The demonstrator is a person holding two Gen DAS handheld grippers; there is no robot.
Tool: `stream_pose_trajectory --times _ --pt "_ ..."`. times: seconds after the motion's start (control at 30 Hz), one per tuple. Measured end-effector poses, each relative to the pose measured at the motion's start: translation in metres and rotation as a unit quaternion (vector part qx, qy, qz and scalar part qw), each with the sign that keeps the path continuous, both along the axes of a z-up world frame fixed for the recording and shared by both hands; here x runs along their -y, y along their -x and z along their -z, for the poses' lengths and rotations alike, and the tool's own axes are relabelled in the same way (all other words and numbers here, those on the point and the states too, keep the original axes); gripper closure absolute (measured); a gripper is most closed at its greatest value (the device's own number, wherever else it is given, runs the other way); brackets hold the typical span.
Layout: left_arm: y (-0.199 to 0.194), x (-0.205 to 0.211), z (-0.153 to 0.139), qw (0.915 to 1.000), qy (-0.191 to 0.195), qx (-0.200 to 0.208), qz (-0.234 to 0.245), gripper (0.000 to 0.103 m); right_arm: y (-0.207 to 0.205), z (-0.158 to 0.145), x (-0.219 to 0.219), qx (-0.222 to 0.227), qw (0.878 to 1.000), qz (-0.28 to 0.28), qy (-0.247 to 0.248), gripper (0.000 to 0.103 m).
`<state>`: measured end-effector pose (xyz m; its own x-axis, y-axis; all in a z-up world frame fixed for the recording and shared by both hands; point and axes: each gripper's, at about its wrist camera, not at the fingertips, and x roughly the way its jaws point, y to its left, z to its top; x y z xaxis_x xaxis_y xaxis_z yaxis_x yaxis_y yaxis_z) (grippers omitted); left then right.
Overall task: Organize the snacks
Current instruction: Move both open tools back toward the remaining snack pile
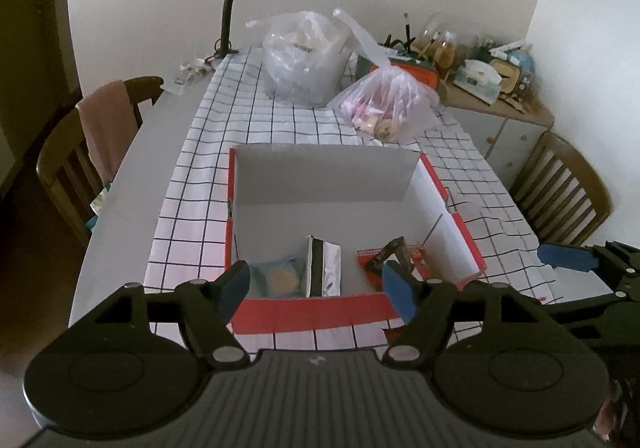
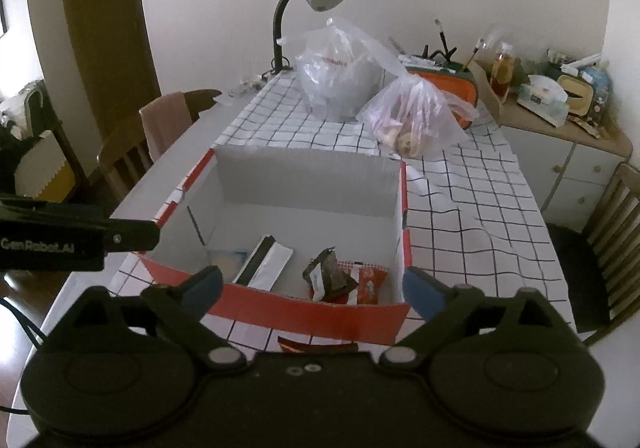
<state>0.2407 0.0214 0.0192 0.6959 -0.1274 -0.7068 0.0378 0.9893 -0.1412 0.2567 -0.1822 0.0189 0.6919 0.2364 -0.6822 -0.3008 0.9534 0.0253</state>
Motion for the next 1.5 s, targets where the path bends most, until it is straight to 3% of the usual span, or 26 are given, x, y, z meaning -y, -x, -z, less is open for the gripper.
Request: stream_pose_trajectory --times 0.43,0.53,0.9,1.5 --pt "0.046 -0.019 -0.013 0.9993 0.032 0.016 0.005 0.012 0.044 -0.018 0.005 0.015 1.000 -0.009 -0.022 0.001" --pt "0.056 -0.024 -0.009 0.9990 0.041 0.014 0.011 0.003 0.053 -0.015 0.004 0.011 1.000 -0.014 -0.024 0.001" --pt "0.082 -0.025 0.025 0.9993 0.033 -0.016 -0.005 0.003 0.070 0.018 0.006 -0.025 0.999 -0.012 -0.027 0.001" --pt "0.091 -0.034 0.102 0.9926 0.013 -0.110 -0.050 0.003 0.064 0.086 0.016 -0.098 0.995 0.021 -0.020 0.001"
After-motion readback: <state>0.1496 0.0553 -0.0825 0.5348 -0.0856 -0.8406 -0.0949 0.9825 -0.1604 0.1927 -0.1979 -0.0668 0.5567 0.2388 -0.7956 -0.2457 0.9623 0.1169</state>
